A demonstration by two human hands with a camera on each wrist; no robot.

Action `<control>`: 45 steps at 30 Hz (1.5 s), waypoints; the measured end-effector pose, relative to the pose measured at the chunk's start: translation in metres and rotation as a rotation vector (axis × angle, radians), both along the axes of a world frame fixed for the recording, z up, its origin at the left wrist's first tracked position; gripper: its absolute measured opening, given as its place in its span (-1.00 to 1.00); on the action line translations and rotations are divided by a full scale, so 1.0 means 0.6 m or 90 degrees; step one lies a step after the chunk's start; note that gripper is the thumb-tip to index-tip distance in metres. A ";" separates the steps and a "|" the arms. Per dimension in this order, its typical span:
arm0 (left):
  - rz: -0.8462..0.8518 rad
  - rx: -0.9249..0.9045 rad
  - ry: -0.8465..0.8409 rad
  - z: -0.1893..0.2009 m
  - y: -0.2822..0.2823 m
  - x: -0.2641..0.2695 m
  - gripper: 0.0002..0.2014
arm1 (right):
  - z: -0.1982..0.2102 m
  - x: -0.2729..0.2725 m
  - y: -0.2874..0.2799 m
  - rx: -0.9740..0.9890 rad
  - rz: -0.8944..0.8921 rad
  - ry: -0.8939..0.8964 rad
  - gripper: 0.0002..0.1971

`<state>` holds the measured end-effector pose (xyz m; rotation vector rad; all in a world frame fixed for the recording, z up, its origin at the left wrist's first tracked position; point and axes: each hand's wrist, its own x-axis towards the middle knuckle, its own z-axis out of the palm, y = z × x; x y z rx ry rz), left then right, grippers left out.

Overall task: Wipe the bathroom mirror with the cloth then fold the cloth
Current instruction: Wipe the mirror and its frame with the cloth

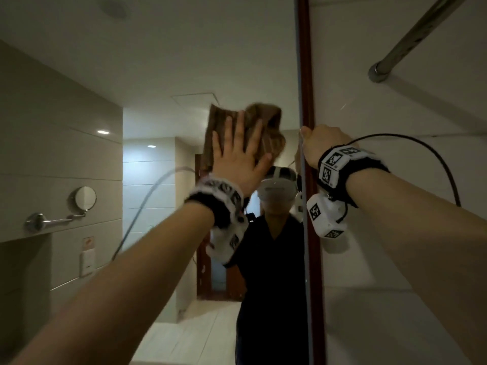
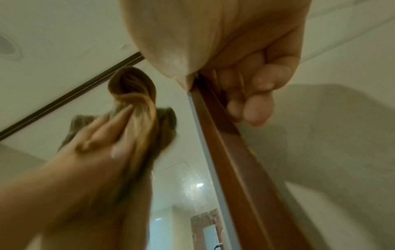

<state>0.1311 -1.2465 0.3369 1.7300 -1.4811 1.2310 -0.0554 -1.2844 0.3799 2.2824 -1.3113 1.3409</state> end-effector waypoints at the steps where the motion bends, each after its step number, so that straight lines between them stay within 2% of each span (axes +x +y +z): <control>1: -0.009 0.012 -0.034 -0.052 0.000 -0.009 -0.30 | 0.000 0.000 0.001 -0.003 -0.004 -0.006 -0.59; 3: -0.025 0.071 -0.120 -0.158 0.004 -0.020 -0.30 | 0.000 0.001 0.002 0.010 -0.008 -0.026 -0.50; 5: -0.030 0.113 -0.177 -0.209 0.007 -0.013 -0.30 | 0.000 0.003 0.001 0.016 -0.006 -0.031 -0.48; 6: -0.031 0.119 -0.195 -0.199 0.006 -0.006 -0.30 | 0.001 0.003 0.001 0.017 -0.006 -0.025 -0.49; 8: -0.013 0.083 -0.206 -0.127 0.005 0.005 -0.31 | 0.001 0.000 0.006 0.009 -0.011 0.006 -0.54; 11: -0.001 0.019 -0.060 0.017 0.008 0.023 -0.30 | 0.001 -0.002 0.008 -0.006 -0.005 0.024 -0.59; 13: 0.010 -0.017 0.023 0.070 0.004 0.031 -0.27 | 0.000 -0.001 0.001 -0.005 0.002 0.016 -0.59; 14: 0.016 -0.030 0.036 0.073 0.003 0.027 -0.28 | 0.001 0.000 -0.001 -0.001 0.001 0.013 -0.59; 16: 0.005 -0.035 0.023 0.037 0.001 0.007 -0.30 | 0.002 0.001 0.000 0.009 -0.006 0.007 -0.58; 20: -0.027 0.061 -0.185 -0.108 -0.002 -0.028 -0.29 | 0.003 0.005 -0.002 0.030 -0.004 -0.035 -0.49; 22: -0.024 0.085 -0.238 -0.130 -0.003 -0.024 -0.30 | 0.003 0.008 -0.006 0.029 -0.006 -0.050 -0.49; 25: -0.004 0.081 -0.239 -0.060 -0.002 -0.018 -0.30 | 0.004 0.006 -0.006 0.030 -0.015 -0.040 -0.53; 29: 0.002 0.008 -0.039 0.079 -0.008 -0.016 -0.30 | 0.003 0.002 0.000 0.044 0.018 -0.057 -0.49; 31: 0.004 -0.016 0.021 0.110 -0.014 -0.023 -0.28 | 0.004 0.003 0.002 0.056 0.027 -0.049 -0.48; 34: 0.000 -0.025 0.007 0.083 -0.016 -0.038 -0.29 | 0.006 0.003 0.001 0.059 0.027 -0.043 -0.53; 38: -0.009 0.031 -0.140 -0.017 -0.006 -0.025 -0.30 | 0.004 -0.003 0.001 0.044 0.016 -0.027 -0.55; 40: -0.001 0.042 -0.158 -0.024 0.009 0.007 -0.32 | 0.002 -0.004 0.007 0.033 0.012 -0.003 -0.56; 43: 0.005 -0.007 -0.045 0.025 0.036 0.076 -0.32 | 0.006 0.000 0.004 0.022 -0.014 0.051 -0.66; 45: 0.030 -0.026 0.041 0.056 0.055 0.112 -0.31 | 0.007 0.005 -0.001 0.023 -0.046 0.054 -0.63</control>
